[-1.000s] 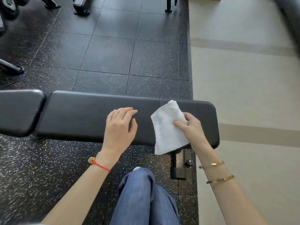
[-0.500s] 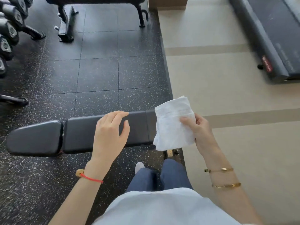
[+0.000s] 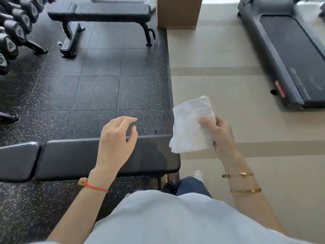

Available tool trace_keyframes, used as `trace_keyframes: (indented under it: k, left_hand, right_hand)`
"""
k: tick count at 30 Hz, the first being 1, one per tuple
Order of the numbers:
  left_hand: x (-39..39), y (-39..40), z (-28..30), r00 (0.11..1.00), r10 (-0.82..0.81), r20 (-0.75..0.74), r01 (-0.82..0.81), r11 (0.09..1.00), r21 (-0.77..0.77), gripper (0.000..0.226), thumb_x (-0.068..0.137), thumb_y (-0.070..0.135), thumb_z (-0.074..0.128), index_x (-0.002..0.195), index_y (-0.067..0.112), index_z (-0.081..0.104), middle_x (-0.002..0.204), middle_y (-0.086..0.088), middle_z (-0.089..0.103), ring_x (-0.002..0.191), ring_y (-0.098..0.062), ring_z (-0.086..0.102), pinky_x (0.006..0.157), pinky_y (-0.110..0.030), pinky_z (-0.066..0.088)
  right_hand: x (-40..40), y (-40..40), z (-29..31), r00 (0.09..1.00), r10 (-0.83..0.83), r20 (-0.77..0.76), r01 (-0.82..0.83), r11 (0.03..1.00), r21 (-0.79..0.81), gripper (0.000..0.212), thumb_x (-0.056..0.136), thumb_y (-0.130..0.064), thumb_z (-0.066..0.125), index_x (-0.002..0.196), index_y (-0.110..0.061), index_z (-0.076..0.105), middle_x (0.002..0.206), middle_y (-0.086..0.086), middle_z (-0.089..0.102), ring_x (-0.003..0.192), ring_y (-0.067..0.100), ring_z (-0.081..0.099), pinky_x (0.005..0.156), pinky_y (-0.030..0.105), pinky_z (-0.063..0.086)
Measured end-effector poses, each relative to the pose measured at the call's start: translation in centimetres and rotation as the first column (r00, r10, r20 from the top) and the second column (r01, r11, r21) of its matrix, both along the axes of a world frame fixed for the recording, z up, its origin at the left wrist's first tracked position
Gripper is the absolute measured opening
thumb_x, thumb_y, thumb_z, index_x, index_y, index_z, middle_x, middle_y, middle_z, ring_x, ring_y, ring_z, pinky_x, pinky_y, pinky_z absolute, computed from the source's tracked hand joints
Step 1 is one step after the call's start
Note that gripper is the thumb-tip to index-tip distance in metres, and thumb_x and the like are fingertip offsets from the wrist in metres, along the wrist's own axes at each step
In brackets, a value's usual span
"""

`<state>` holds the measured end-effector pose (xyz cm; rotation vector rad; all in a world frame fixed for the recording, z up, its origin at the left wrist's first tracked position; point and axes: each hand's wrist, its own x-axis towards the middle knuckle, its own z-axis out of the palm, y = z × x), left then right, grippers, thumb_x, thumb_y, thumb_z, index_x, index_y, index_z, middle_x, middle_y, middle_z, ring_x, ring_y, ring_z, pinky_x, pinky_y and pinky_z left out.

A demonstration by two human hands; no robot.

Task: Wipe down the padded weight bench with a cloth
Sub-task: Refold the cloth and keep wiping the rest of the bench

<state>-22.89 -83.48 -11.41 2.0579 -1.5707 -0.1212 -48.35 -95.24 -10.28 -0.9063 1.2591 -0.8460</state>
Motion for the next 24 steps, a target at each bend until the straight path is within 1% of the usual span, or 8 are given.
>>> trace_keyframes:
  k: [5, 8, 11, 15, 17, 19, 21, 24]
  left_hand:
    - [-9.6, -6.6, -0.6, 0.994, 0.097, -0.045, -0.097, 0.995, 0.002, 0.023, 0.093, 0.014, 0.058, 0.114, 0.014, 0.067, 0.114, -0.001, 0.067, 0.107, -0.023, 0.061, 0.096, -0.041, 0.047]
    - [-14.4, -10.0, -0.4, 0.989, 0.133, -0.066, -0.133, 0.991, 0.006, 0.023, 0.093, 0.014, 0.057, 0.114, 0.014, 0.067, 0.113, -0.001, 0.067, 0.108, -0.022, 0.059, 0.096, -0.039, 0.046]
    - [-17.8, -13.0, 0.4, 0.986, 0.143, -0.083, -0.143, 0.99, 0.0, 0.024, 0.093, 0.015, 0.056, 0.115, 0.015, 0.066, 0.114, -0.001, 0.067, 0.109, -0.021, 0.059, 0.097, -0.04, 0.047]
    - [-20.0, -16.6, 1.1, 0.984, 0.155, -0.091, -0.158, 0.987, -0.025, 0.023, 0.094, 0.014, 0.057, 0.115, 0.016, 0.066, 0.114, 0.001, 0.066, 0.108, -0.019, 0.058, 0.097, -0.04, 0.046]
    - [-20.5, -18.2, 1.2, 0.982, 0.164, -0.089, -0.168, 0.985, -0.036, 0.023, 0.094, 0.014, 0.057, 0.115, 0.015, 0.066, 0.114, 0.001, 0.066, 0.109, -0.018, 0.058, 0.097, -0.041, 0.047]
    - [-20.7, -20.0, 1.3, 0.98, 0.177, -0.09, -0.181, 0.983, -0.033, 0.024, 0.094, 0.014, 0.057, 0.115, 0.015, 0.066, 0.114, 0.0, 0.067, 0.109, -0.019, 0.058, 0.097, -0.042, 0.047]
    - [-20.5, -21.7, 1.1, 0.976, 0.199, -0.085, -0.202, 0.979, -0.026, 0.024, 0.093, 0.013, 0.057, 0.115, 0.014, 0.067, 0.114, 0.0, 0.067, 0.109, -0.021, 0.059, 0.096, -0.043, 0.048]
    - [-19.9, -24.6, 0.7, 0.972, 0.224, -0.074, -0.226, 0.974, -0.017, 0.024, 0.093, 0.013, 0.056, 0.116, 0.014, 0.067, 0.114, -0.001, 0.067, 0.109, -0.022, 0.06, 0.097, -0.044, 0.048]
  right_hand:
    - [-8.1, -8.7, 0.4, 0.99, 0.132, -0.052, -0.133, 0.991, -0.009, 0.022, 0.09, -0.007, 0.064, 0.111, -0.003, 0.067, 0.098, 0.011, 0.07, 0.086, 0.025, 0.067, 0.068, 0.033, 0.055]
    - [-12.3, -12.6, 0.9, 0.983, 0.168, -0.072, -0.169, 0.986, 0.002, 0.019, 0.089, -0.008, 0.065, 0.108, -0.002, 0.067, 0.095, 0.011, 0.069, 0.084, 0.025, 0.065, 0.067, 0.032, 0.053]
    - [-15.5, -15.5, 1.4, 0.981, 0.183, -0.065, -0.182, 0.983, 0.015, 0.017, 0.084, -0.012, 0.066, 0.1, -0.007, 0.068, 0.092, 0.01, 0.067, 0.081, 0.023, 0.064, 0.064, 0.03, 0.052]
    - [-17.7, -19.2, 1.2, 0.981, 0.19, -0.044, -0.189, 0.982, 0.011, 0.024, 0.076, -0.02, 0.066, 0.097, -0.007, 0.069, 0.088, 0.008, 0.066, 0.077, 0.021, 0.062, 0.058, 0.025, 0.05]
    - [-18.0, -21.0, 0.8, 0.982, 0.188, -0.023, -0.188, 0.982, 0.011, 0.026, 0.081, -0.016, 0.067, 0.103, -0.002, 0.067, 0.089, 0.008, 0.066, 0.078, 0.021, 0.062, 0.059, 0.025, 0.049]
    - [-17.9, -22.9, 0.4, 0.981, 0.191, -0.01, -0.191, 0.981, 0.016, 0.02, 0.088, -0.01, 0.064, 0.106, -0.001, 0.067, 0.091, 0.009, 0.066, 0.081, 0.023, 0.062, 0.063, 0.028, 0.049]
    - [-17.5, -24.9, 0.0, 0.978, 0.208, -0.005, -0.208, 0.978, 0.017, 0.018, 0.09, -0.008, 0.062, 0.106, -0.002, 0.067, 0.092, 0.01, 0.067, 0.081, 0.022, 0.063, 0.064, 0.029, 0.05]
    - [-16.4, -28.3, -0.3, 0.976, 0.216, 0.013, -0.216, 0.976, 0.008, 0.017, 0.09, -0.005, 0.061, 0.106, -0.004, 0.068, 0.091, 0.008, 0.069, 0.078, 0.02, 0.066, 0.061, 0.027, 0.052]
